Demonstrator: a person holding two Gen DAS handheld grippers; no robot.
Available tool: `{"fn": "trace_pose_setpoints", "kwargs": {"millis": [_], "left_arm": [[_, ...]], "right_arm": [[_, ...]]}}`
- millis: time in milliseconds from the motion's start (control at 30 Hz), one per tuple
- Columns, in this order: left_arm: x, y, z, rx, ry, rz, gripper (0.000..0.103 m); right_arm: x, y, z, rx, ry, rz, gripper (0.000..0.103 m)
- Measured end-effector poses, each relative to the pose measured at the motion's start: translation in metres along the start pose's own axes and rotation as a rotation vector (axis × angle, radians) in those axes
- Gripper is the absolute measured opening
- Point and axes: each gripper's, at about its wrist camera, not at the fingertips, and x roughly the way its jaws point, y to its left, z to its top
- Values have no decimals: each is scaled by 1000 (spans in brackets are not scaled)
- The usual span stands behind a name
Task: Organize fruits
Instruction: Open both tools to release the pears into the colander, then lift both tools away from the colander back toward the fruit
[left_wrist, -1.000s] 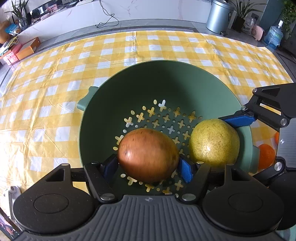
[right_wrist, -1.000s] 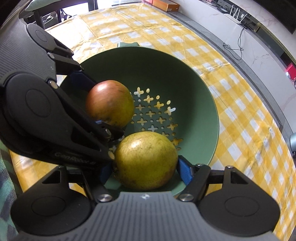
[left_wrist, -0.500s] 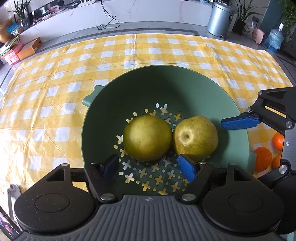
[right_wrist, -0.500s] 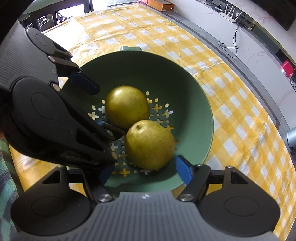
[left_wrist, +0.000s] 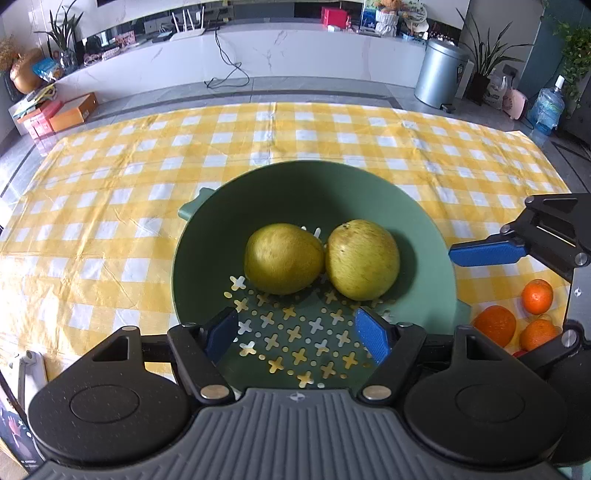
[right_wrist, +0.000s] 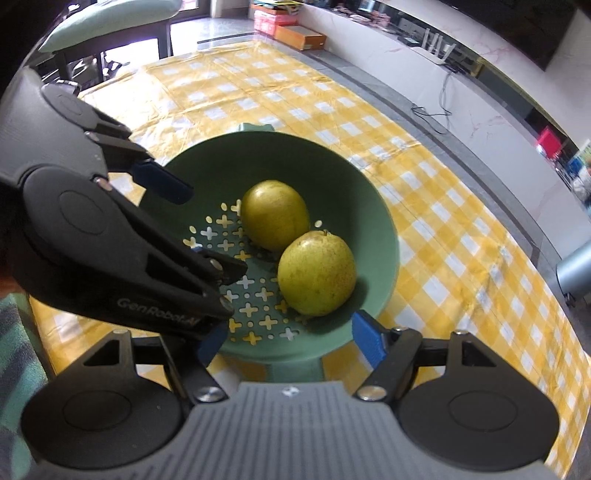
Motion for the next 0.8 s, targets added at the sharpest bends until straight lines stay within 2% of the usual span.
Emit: {"fn": "trace_pose_setpoints", "kwargs": {"millis": [167, 400, 633, 800], "left_arm": [[-19, -12, -5, 0, -53, -16, 85], [-46, -40, -14, 57, -128, -49, 85], [-63, -70, -32, 115, -184, -127, 84], [-67, -87, -47, 148, -213, -187, 82]], "right_arm": [[-22, -7, -12, 84, -35, 0, 74], [-59, -11, -43, 189, -104, -16, 74], [-89, -26, -99, 383, -190, -68, 74], [-102, -34, -145, 525, -201, -172, 74]]}}
